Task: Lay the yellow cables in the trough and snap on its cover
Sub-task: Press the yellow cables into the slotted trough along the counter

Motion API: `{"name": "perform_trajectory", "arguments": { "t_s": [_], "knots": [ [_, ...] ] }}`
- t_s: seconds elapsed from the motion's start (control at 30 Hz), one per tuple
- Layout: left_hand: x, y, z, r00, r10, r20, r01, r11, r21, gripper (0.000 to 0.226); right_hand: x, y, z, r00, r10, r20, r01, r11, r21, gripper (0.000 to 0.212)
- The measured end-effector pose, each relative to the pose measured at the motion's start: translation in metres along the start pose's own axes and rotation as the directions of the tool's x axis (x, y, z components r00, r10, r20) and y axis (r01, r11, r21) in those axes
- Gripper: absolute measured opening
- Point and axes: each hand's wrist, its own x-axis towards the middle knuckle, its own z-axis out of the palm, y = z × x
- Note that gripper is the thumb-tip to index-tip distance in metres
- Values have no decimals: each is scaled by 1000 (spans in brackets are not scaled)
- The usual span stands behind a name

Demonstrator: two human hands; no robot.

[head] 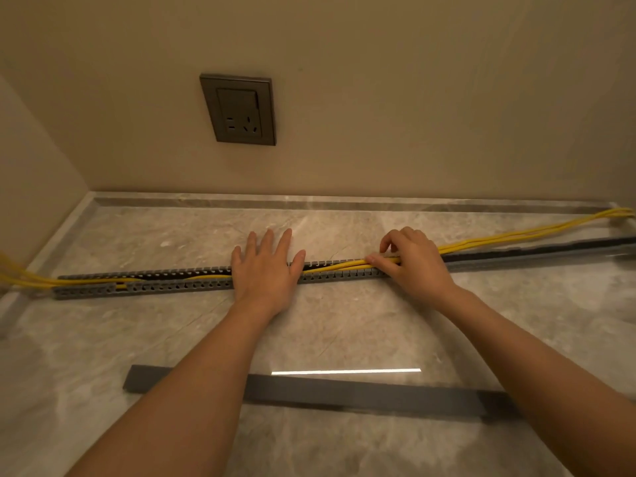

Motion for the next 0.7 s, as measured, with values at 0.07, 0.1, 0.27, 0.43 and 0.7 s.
{"name": "perform_trajectory", "arguments": {
  "t_s": [0.07,0.1,0.27,0.43,0.7],
  "knots": [
    [0,0,-1,1000,0,15,0,1000,-2,55,-3,0,4,1000,7,15,-6,1000,-26,35],
    [0,0,-1,1000,1,20,-1,1000,-4,55,-6,0,7,999,1,32,1,997,-75,38],
    [-1,0,-2,1000,-1,16,1,1000,2,55,-14,0,15,993,-28,116,59,962,-268,55],
    [0,0,0,1000,-6,3,6,1000,24,53,-27,-1,16,984,-118,137,152,951,-269,55],
    [0,0,3,999,-10,-35,11,999,31,51,-33,-1,12,959,-260,111,272,955,-117,46]
  ]
}}
